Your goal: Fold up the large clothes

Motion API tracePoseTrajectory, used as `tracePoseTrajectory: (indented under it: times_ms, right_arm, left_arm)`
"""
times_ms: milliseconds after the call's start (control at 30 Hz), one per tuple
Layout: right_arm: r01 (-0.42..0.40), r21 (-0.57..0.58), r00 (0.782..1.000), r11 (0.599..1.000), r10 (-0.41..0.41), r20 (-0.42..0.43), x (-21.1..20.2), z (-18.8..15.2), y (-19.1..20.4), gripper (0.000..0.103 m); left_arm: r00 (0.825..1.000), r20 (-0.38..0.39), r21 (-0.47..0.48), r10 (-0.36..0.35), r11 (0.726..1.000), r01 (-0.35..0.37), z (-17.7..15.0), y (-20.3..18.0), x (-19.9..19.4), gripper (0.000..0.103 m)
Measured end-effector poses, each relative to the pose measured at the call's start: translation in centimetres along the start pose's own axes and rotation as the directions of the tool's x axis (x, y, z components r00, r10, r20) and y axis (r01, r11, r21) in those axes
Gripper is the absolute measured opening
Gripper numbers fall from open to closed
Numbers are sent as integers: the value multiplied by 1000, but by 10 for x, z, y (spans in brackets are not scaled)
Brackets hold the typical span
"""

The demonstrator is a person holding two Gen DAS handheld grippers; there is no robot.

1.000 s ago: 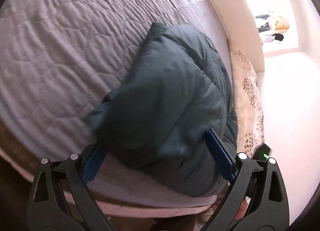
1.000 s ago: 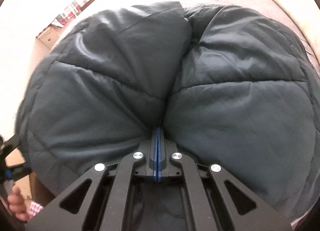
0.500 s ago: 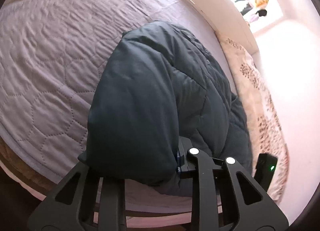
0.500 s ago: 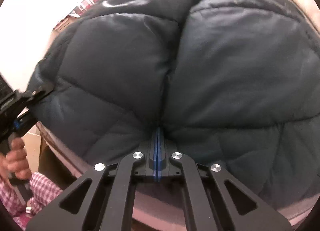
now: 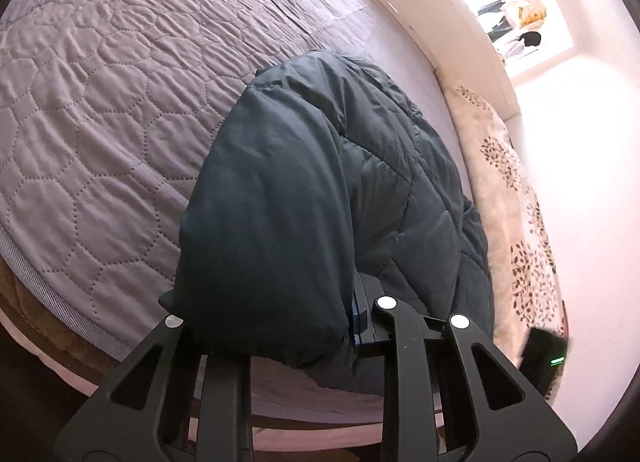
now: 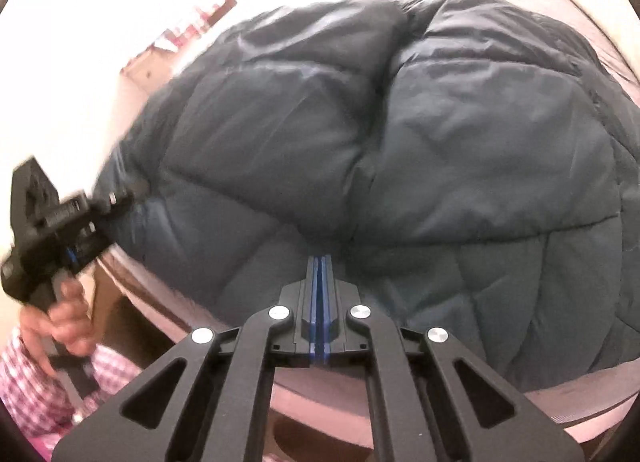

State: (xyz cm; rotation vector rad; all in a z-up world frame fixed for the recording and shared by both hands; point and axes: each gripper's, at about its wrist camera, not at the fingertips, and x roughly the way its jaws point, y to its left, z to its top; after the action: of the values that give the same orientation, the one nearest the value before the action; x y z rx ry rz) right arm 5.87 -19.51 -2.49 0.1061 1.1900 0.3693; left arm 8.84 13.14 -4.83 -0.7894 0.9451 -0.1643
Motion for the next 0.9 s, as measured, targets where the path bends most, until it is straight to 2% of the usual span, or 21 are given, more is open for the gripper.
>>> tracePoseTrajectory:
  times_ms: [33,100,267,400,467,533,567,600,767,833,900]
  right_arm:
    - [28,-15,999,1000,-28,-38,12,-6,-1,2]
    - [34,-21,999,999,-34,-31,24,-10,-6,1]
    - [-9,34,998,999,11,-61,19,-3,-15,1]
    - [-100,81,991,992,91,102,-27,2,-23,4]
    - [-96,83,986,992,84,142,-32,9,-23,4]
    - [-91,86,992,992,83,94,-15,13,-25,4]
    - [-74,96,997,993,74,5,10,13,-28,3]
    - [-67,96,997,993,70,-25,24,11,-28,0]
    - [-100,111,994,989,103,-23,25,14,-37,0]
    - [-129,113,992,985,128,12,6,14,-44,1]
    - [-162,114,981,980,147,126,-29,5,-57,1]
  left_arm:
    - [1000,0,6,1,1000,-1,-2,-2,-1,23]
    - [1000,9,35,13,999,-13,-4,-7,-3,22]
    - [1000,18,42,25,999,-26,-2,-8,-10,22]
    - [999,20,59,40,997,-41,-5,-10,-14,22]
    - [999,25,52,39,998,-40,-5,-12,-16,22]
    - [999,25,49,38,998,-39,-8,-14,-17,22]
    - [999,22,56,40,998,-41,-9,-18,-18,21]
    - [998,37,80,48,995,-51,-10,-25,-23,21]
    - [993,95,175,75,980,-91,-8,-59,-39,20]
    - [990,116,206,76,974,-99,-6,-72,-45,20]
    - [987,137,257,81,960,-114,-6,-90,-50,20]
